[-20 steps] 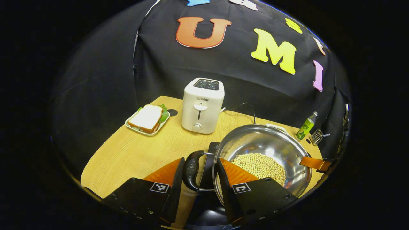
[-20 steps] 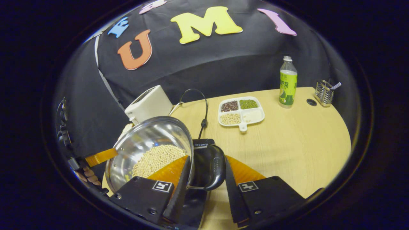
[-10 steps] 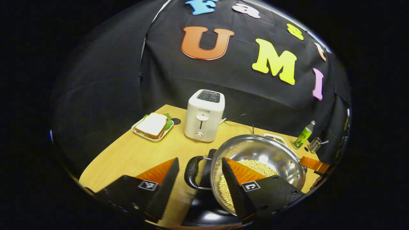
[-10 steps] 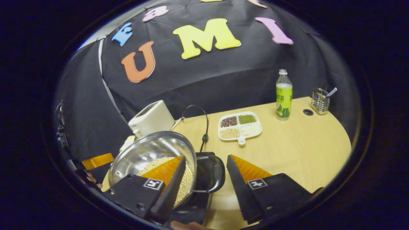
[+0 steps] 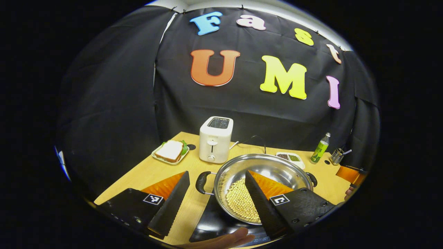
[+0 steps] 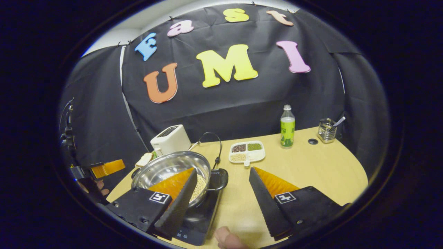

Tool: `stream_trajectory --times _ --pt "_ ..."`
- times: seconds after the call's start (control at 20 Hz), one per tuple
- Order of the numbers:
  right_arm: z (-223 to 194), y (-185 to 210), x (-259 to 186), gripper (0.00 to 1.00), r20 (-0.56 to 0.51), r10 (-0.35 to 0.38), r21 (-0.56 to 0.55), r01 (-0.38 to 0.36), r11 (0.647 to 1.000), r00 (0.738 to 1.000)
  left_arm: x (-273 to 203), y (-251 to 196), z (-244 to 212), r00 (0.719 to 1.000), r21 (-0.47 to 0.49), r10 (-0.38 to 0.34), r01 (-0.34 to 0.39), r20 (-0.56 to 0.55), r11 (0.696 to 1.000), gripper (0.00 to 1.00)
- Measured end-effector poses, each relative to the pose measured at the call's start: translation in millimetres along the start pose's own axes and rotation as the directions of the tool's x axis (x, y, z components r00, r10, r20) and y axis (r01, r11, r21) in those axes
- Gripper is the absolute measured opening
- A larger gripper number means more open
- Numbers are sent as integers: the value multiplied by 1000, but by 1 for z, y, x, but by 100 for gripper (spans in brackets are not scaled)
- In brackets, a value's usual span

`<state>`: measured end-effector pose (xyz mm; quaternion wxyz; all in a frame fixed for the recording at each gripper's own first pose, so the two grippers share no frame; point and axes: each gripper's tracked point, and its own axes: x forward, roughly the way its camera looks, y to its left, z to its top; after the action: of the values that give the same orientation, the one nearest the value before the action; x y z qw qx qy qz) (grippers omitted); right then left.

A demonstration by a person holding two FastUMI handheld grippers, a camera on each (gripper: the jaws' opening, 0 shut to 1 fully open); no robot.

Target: First push the handle of the pot to place it horizontally, then grasp the pot with both hands and set it on the induction cooktop.

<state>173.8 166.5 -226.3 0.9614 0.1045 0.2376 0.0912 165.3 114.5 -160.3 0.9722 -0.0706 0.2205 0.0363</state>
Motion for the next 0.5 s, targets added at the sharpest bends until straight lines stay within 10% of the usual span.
stream_trajectory --times 0.5 --pt "49 -26 -99 94 171 -17 -72 29 997 985 -75 -55 54 988 38 -66 61 138 997 95"
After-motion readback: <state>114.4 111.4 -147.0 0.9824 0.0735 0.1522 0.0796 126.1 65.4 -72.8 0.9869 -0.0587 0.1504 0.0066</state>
